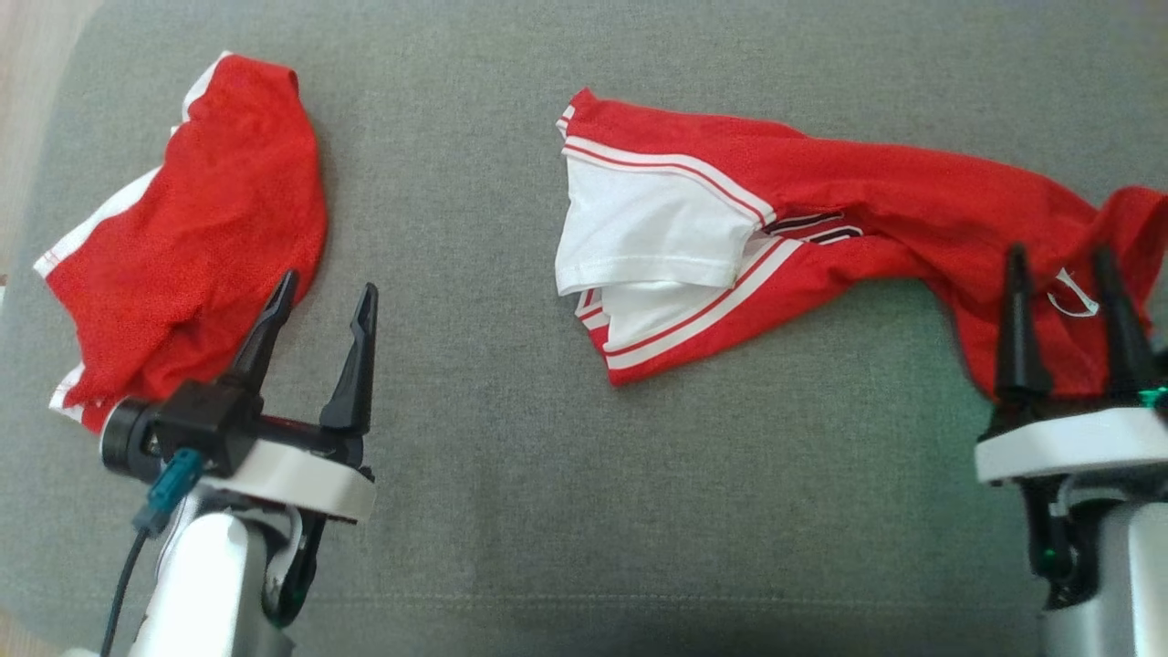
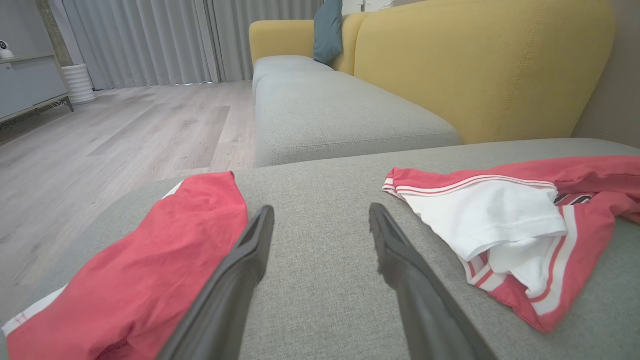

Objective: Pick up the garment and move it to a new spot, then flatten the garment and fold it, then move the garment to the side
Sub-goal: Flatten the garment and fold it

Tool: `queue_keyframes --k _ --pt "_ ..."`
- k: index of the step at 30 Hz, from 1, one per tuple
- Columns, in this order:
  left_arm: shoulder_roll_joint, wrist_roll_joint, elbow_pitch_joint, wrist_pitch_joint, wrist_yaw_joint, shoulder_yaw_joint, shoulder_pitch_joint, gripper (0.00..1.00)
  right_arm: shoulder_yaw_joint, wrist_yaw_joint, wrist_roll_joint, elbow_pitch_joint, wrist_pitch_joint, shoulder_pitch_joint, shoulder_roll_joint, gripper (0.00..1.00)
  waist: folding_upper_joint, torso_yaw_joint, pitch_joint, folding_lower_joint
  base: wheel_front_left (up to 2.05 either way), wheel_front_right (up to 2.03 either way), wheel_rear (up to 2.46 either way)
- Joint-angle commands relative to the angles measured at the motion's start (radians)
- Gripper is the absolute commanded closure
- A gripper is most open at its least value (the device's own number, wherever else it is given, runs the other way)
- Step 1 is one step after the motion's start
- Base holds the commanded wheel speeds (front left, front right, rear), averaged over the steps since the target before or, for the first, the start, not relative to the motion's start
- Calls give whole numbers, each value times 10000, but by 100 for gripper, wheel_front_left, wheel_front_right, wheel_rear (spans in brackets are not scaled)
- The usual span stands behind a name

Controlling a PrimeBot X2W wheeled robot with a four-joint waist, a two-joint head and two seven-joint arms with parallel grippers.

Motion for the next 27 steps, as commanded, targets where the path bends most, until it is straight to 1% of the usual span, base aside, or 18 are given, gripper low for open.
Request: queue_keyframes --k 1,6,27 --pt "232 80 -337 -76 17 432 -89 0 357 -7 67 -442 -95 -64 -59 0 0 0 -62 0 0 0 0" --pt "201 114 -307 -76 60 412 21 0 776 -7 236 -537 -73 121 -58 0 0 47 -196 0 0 0 0" --pt "171 133 -234 -76 106 381 3 0 727 -7 297 -507 -78 140 -57 0 0 89 -221 0 0 0 0"
